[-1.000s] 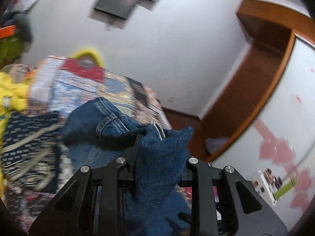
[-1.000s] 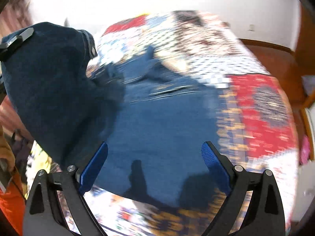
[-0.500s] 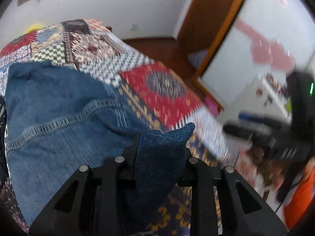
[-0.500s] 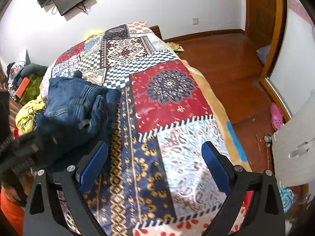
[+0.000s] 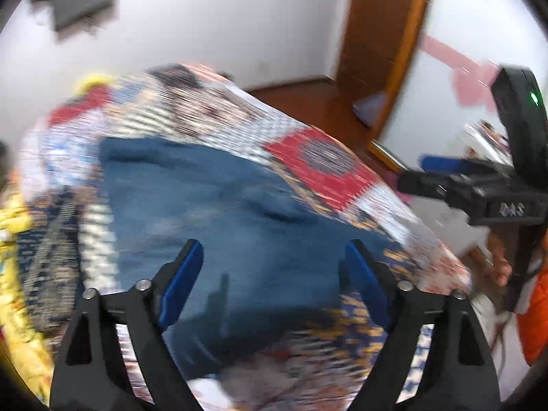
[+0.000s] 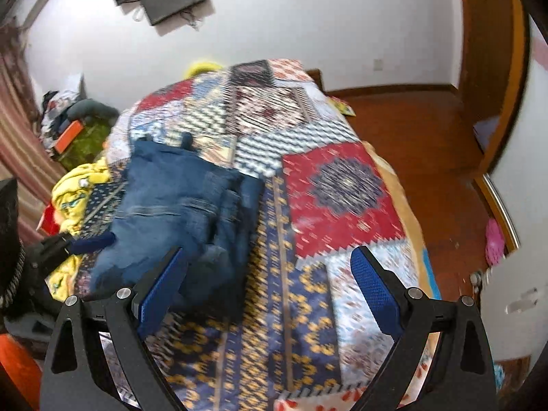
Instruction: Fold large clothes
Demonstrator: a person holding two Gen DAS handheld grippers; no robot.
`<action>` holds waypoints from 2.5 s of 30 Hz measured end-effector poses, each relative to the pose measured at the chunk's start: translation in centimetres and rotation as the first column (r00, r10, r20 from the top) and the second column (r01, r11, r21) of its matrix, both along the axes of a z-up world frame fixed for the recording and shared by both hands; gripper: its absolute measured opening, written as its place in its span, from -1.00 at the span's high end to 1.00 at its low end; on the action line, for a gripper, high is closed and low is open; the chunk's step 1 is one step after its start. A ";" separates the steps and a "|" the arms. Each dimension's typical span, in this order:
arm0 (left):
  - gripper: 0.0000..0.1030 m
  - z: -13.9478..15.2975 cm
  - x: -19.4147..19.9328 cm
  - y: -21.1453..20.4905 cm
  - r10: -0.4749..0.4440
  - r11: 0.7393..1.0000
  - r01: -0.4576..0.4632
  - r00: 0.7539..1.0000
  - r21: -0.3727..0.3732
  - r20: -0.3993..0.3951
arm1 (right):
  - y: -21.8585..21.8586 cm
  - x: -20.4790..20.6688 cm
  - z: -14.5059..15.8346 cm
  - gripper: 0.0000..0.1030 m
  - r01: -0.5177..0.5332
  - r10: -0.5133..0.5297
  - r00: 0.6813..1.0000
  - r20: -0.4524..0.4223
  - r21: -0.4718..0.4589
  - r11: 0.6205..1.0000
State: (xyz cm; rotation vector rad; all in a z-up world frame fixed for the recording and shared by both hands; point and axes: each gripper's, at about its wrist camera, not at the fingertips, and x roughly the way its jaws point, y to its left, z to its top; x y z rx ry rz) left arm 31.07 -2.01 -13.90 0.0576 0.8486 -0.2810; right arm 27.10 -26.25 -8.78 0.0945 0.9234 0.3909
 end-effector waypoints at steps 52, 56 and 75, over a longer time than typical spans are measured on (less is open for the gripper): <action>-0.89 -4.5 3.1 14.6 0.183 0.971 -0.208 0.964 -0.119 -0.193 | 5.9 6.3 -7.8 -0.89 -0.236 0.262 0.944 -0.200 0.144 0.961; -0.89 -7.5 6.1 15.3 0.154 0.947 -0.229 0.940 -0.227 -0.306 | 6.3 9.4 -11.4 -0.89 -0.196 0.235 0.923 -0.303 0.153 0.968; -0.49 -12.7 11.7 14.4 0.019 0.822 -0.253 0.908 -0.510 -0.419 | 9.1 13.6 -15.1 -0.68 -0.254 0.373 0.843 -0.388 0.323 0.912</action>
